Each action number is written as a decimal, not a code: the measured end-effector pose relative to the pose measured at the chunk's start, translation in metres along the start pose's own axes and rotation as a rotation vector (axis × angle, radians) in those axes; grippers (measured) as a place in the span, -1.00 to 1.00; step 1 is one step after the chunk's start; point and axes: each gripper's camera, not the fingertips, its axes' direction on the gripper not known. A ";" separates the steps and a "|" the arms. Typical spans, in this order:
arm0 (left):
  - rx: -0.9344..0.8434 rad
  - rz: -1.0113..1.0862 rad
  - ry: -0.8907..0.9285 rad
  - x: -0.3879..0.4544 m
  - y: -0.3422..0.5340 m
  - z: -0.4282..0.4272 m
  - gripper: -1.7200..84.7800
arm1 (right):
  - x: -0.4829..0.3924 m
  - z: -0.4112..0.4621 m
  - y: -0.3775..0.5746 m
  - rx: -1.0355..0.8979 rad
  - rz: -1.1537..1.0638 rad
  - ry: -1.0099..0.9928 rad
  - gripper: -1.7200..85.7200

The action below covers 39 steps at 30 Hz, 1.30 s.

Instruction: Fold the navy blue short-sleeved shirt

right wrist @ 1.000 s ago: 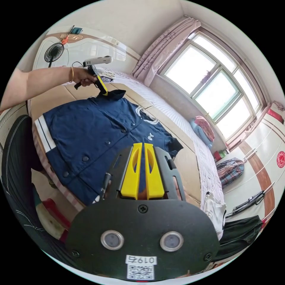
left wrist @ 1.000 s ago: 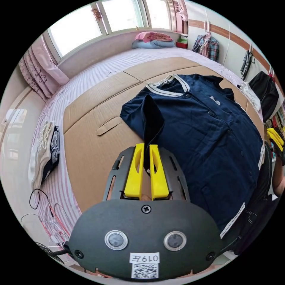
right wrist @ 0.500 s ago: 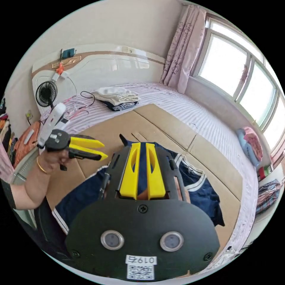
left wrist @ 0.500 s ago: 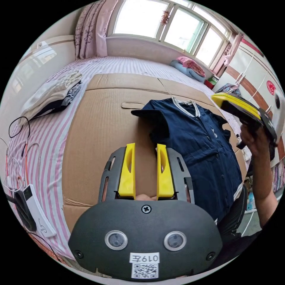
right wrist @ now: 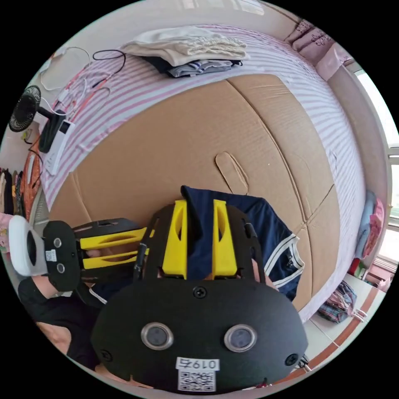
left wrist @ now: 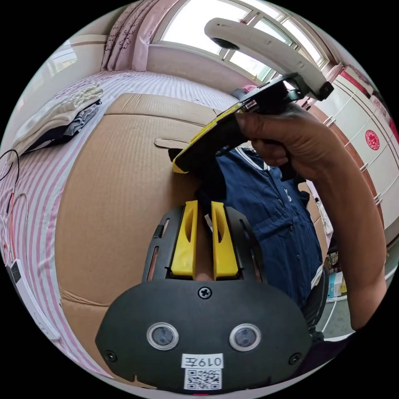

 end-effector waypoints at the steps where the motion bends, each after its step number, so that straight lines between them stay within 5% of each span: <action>1: 0.006 -0.005 -0.001 -0.001 -0.001 0.000 -0.90 | -0.009 -0.004 -0.007 0.013 -0.005 0.074 -0.94; 4: 0.018 0.004 0.037 -0.006 -0.003 0.002 -0.92 | -0.013 -0.019 -0.022 0.064 0.065 0.134 -0.96; 8: 0.001 -0.010 0.047 -0.013 -0.006 0.002 -0.94 | -0.001 -0.043 -0.032 0.230 0.165 -0.200 -0.90; 13: -0.022 -0.043 0.085 -0.027 -0.006 0.003 -0.94 | 0.012 -0.071 -0.047 0.312 0.164 -0.300 -0.83; 19: 0.024 -0.016 0.098 -0.024 -0.011 -0.003 -0.93 | 0.062 -0.114 -0.031 0.329 0.258 -0.167 -0.77; 25: 0.231 0.046 -0.178 0.014 -0.008 -0.030 -0.93 | 0.041 -0.109 -0.047 0.260 0.188 -0.091 -0.79; 39: 0.282 0.255 -0.128 0.070 -0.057 -0.042 -0.89 | 0.033 -0.207 -0.020 0.351 0.178 -0.003 -0.85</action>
